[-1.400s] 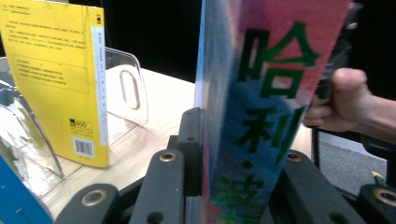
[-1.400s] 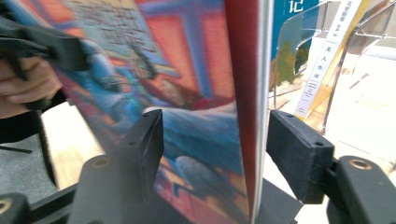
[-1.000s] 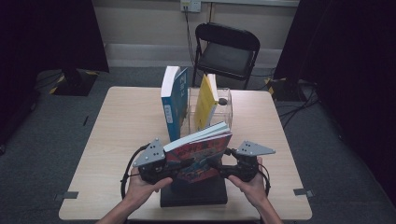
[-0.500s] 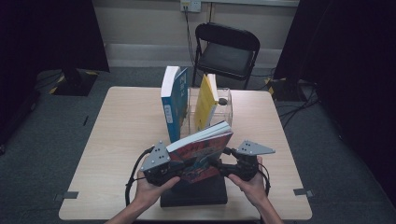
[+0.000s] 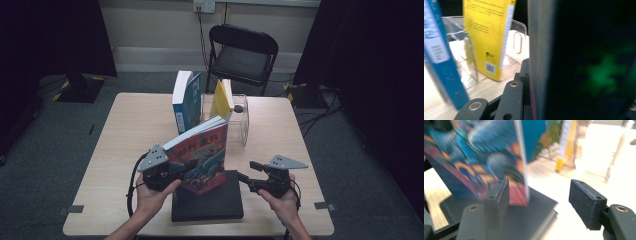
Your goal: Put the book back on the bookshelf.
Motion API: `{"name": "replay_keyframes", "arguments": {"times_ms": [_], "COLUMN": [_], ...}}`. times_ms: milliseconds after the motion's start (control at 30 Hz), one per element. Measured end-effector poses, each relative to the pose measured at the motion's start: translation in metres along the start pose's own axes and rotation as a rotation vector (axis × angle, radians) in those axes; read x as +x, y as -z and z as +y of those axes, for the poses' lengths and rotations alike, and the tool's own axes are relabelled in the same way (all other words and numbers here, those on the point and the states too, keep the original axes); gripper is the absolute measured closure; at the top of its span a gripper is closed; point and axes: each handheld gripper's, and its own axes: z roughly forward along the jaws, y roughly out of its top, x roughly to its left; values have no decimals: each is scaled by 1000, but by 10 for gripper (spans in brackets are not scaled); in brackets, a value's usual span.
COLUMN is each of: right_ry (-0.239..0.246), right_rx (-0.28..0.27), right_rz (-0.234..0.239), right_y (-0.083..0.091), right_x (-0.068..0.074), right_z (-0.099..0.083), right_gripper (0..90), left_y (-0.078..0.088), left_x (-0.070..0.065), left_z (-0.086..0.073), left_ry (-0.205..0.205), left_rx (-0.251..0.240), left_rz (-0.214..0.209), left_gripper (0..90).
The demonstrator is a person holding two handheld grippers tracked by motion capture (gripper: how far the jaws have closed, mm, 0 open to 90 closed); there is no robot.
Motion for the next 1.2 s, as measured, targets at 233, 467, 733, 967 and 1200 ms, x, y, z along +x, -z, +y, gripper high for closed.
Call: {"name": "replay_keyframes", "arguments": {"times_ms": [233,467,733,967,1200], "right_ry": [-61,-79,-82,-51,-31], "right_rx": [33,102,198,241,279], "right_rz": [-111,-185,-243,-303,-313], "right_y": [22,23,9,2,-5], "right_x": [-25,-46,-60,-61,-60], "right_z": [-21,-39,-56,-63,-71], "right_gripper": [264,225,199,194,170], "left_y": [5,-7,-23,-38,-49], "left_x": [12,14,20,25,30], "left_z": [5,14,25,28,30], "left_ry": [35,16,21,25,45], "left_rx": [3,13,-9,-16,-24], "left_rz": [77,142,198,240,273], "left_gripper": [747,747,747,747,747]}}
